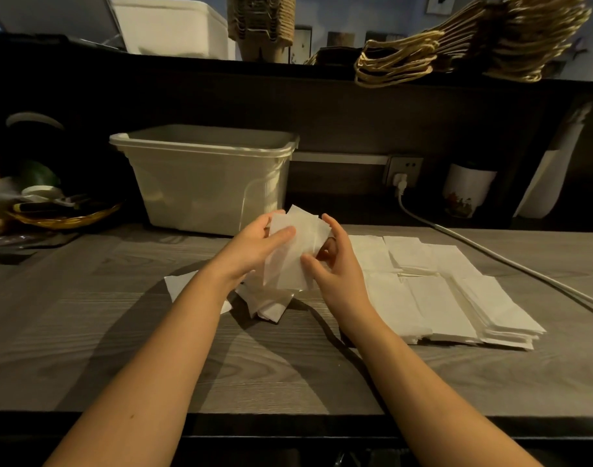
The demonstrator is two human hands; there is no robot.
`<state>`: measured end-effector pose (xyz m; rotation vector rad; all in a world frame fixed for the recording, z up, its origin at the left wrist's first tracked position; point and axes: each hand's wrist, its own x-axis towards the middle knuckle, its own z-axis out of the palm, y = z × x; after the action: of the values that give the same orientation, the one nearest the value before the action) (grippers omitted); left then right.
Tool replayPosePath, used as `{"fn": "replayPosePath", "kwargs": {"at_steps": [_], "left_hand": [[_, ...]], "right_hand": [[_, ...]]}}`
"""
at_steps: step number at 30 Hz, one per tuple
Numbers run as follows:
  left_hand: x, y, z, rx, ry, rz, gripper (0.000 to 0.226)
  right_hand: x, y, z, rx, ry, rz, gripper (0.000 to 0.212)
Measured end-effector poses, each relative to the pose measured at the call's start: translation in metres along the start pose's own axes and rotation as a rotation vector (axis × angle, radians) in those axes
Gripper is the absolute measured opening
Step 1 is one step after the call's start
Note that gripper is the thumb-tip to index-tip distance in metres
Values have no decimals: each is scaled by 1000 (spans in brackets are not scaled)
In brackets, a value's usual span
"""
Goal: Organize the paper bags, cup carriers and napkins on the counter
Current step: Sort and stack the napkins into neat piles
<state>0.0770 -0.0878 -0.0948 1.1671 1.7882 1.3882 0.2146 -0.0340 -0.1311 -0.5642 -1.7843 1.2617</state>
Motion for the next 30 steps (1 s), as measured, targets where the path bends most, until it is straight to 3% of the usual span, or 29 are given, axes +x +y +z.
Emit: {"fn": "replayPosePath", "kwargs": {"at_steps": [5,12,16,20,23,26,30], "left_hand": [[-2,1,10,-90,-4,66,19],[-6,0,29,-132,16,190,14],[-4,-3,34,-44,48,242,20],[-2,-3,34,-103,80,177,32],[-3,-2,32,-150,38,185,26],[-5,-2,35,27,-33,198,26],[-4,-4,41,98,30,131,16]], "right_hand": [[3,2,-2,73,114,87,63],[1,5,0,66,-10,168,23],[1,4,1,23,71,167,23],[1,2,1,31,129,162,18],[1,1,-1,75,161,144,19],[1,0,-1,133,159,147,20],[0,-3,0,166,96,194,23]]}}
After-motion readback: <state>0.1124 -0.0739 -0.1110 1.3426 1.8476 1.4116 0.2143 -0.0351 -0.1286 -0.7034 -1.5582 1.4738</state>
